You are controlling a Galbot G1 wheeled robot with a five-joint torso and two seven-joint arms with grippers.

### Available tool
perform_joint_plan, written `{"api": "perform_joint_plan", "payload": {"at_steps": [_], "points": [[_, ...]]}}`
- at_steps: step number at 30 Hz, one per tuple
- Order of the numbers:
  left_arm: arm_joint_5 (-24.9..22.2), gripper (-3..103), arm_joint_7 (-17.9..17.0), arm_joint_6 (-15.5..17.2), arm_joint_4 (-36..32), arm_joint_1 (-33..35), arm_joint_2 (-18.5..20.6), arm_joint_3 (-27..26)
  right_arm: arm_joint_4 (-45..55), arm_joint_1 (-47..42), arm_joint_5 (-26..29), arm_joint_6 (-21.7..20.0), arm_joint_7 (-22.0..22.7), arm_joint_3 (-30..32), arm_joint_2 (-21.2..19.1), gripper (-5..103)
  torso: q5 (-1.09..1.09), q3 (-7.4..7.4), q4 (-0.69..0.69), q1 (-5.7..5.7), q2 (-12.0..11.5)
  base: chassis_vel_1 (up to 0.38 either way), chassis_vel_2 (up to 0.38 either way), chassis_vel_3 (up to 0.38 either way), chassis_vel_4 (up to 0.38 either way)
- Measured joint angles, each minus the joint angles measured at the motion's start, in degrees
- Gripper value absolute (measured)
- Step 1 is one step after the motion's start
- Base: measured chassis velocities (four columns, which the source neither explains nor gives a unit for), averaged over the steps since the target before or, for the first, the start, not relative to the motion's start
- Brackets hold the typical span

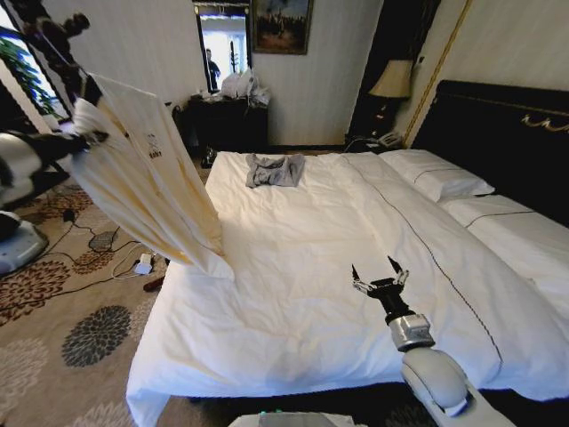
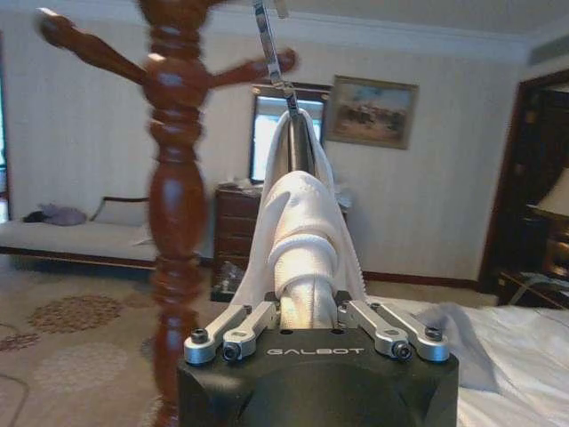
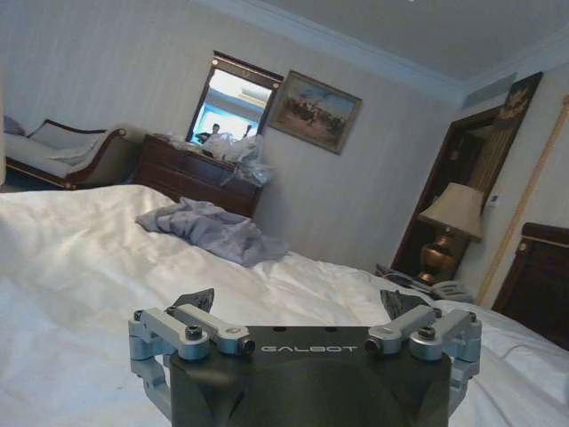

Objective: Pick up the clothes from the bed and hang them on the clothes hanger.

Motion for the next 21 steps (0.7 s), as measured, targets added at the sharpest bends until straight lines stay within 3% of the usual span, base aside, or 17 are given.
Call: {"api": "perform_joint_plan", "payload": {"at_steps": [6, 9, 10, 11, 21], "points": [[0.14, 19, 0.81, 1.37, 5.33, -2.07, -2.37, 0.87, -0.21, -0.20, -0.77, 0.49, 0.02, -1.39, 0.65, 100, -0.02, 0.00, 0.00, 0.00, 0.00, 0.000, 0.000, 0.000, 0.000], [2.79, 19, 1.81, 1.58, 6.60, -2.57, -4.87, 1.88, 0.08, -0.59, -1.05, 0.65, 0.02, -1.37, 1.15, 100, -0.04, 0.00, -0.04, 0.00, 0.00, 0.000, 0.000, 0.000, 0.000], [6.41, 19, 3.47, 1.13, 6.56, -4.07, -8.76, 3.32, 0.13, -0.60, -1.27, 0.66, 0.01, -1.36, 1.47, 100, -0.03, 0.01, -0.01, 0.00, 0.00, 0.000, 0.000, 0.000, 0.000], [7.30, 19, 3.92, 0.82, 6.41, -4.83, -10.03, 3.90, 0.15, -0.66, -1.34, 0.66, 0.01, -1.36, 1.52, 100, -0.03, 0.01, -0.03, 0.01, -0.01, 0.000, 0.000, 0.000, 0.000], [10.81, 19, 3.95, 0.20, 7.13, -10.09, -16.47, 7.65, 0.31, -1.88, -1.80, 0.66, 0.00, -0.53, 1.85, 100, -0.01, 0.01, -0.03, 0.01, -0.01, 0.000, 0.000, 0.000, 0.000]]}}
